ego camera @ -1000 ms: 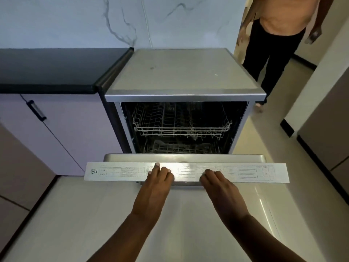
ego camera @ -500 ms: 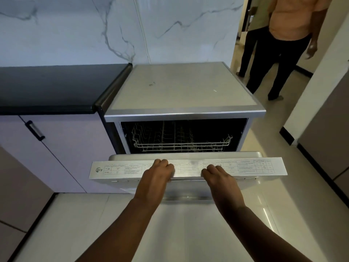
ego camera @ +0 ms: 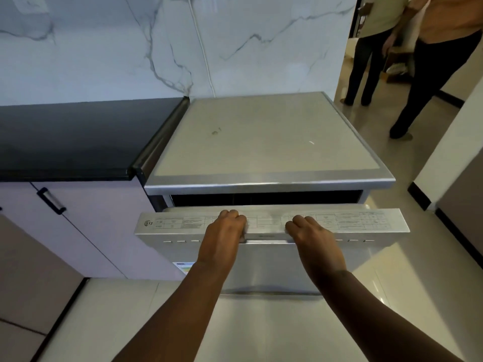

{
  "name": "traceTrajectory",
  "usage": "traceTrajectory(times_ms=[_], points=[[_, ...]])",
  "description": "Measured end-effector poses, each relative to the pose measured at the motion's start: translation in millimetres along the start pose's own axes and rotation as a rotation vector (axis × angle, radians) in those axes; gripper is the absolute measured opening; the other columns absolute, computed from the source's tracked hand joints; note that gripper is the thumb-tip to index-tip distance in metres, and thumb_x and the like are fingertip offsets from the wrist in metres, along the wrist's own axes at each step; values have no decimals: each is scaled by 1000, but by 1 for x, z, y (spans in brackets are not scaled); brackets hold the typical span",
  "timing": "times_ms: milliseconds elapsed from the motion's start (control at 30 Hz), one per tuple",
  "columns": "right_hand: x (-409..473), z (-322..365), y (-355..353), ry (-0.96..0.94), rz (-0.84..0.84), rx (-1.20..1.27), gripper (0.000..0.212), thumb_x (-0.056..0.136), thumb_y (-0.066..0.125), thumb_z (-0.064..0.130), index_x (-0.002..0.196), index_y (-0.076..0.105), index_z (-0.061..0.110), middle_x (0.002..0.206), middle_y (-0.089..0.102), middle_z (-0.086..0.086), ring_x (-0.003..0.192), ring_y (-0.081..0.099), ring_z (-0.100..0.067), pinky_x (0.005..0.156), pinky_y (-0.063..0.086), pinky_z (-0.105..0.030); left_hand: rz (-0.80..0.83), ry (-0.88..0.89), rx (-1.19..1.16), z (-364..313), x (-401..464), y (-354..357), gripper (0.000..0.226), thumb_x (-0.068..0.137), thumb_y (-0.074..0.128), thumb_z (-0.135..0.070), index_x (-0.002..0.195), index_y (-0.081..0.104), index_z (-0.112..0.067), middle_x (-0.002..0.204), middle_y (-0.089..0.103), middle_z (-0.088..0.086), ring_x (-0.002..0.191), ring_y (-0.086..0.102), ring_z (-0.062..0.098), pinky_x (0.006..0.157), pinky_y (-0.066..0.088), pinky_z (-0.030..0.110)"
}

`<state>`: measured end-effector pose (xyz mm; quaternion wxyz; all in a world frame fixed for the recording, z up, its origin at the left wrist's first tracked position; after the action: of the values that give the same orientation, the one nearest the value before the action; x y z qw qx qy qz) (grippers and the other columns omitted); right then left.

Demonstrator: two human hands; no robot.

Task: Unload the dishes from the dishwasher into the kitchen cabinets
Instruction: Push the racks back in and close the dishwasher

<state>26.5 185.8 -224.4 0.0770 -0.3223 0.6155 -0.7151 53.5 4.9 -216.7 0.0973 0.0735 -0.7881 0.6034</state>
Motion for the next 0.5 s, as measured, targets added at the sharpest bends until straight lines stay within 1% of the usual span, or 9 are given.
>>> traceTrajectory(times_ms=[33,67,133,200,267,333,400,467,500], points=[[-3,2,1,4,0,12,41,46,85,-6,72,62,15,68,56,0,55,53,-16,41,31,-22,18,1,-8,-1,-3,1,9,80,65,-8,86,66,-15,86,53,-2,78,47,10,60,35,12],[24,-15,-4,-1,2,28,41,45,85,-6,70,61,16,66,55,0,54,52,-16,42,28,-22,21,-10,-27,0,31,-4,8,82,63,-8,86,65,-15,85,48,-4,76,45,8,56,31,7],[29,-8,-7,-6,24,24,42,42,85,-3,66,58,18,63,52,2,52,51,-16,42,24,-22,37,-41,-37,2,28,-4,6,87,59,-12,84,61,-17,86,47,-4,72,44,6,55,33,6],[42,-12,-7,-20,77,52,43,40,87,1,65,57,20,62,51,3,50,50,-14,43,22,-20,-19,-94,-99,11,40,-3,9,89,57,-14,82,62,-11,85,56,4,73,51,12,63,40,11],[50,-18,-4,-46,75,59,45,39,89,4,66,58,22,63,52,5,50,50,-10,44,22,-18,-33,-68,-88,14,50,-1,10,84,66,-17,85,67,-7,84,62,6,70,59,13,66,54,24],[61,-21,-2,-49,90,63,45,40,90,7,69,59,23,66,54,5,52,51,-9,45,22,-17,0,-18,-67,15,59,1,11,86,65,-12,95,67,-5,91,62,6,79,63,17,72,57,30],[68,-24,1,-60,65,79,44,42,90,9,71,59,22,70,55,4,56,52,-10,46,28,-17,53,-47,28,10,66,-1,17,86,66,-12,102,66,-7,100,63,8,90,61,22,75,55,33],[65,-22,0,-86,-1,68,43,48,88,9,78,59,20,79,54,0,67,51,-14,54,41,-22,167,2,218,2,64,-5,44,63,87,-19,102,68,-11,99,67,9,88,66,21,67,57,28],[63,-22,0,-105,-57,40,43,52,85,8,85,60,17,87,54,-4,77,51,-19,65,46,-28,158,26,284,1,64,-10,59,46,94,-22,98,68,-12,93,68,8,82,66,21,62,57,27]])
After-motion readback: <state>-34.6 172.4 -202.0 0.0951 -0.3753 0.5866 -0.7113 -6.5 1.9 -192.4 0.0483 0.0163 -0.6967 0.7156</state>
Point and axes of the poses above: each hand's wrist, its own x-axis towards the middle knuckle, its own y-axis out of the palm, z = x × y, the point moved 3 cm from there along x, towards the middle knuckle
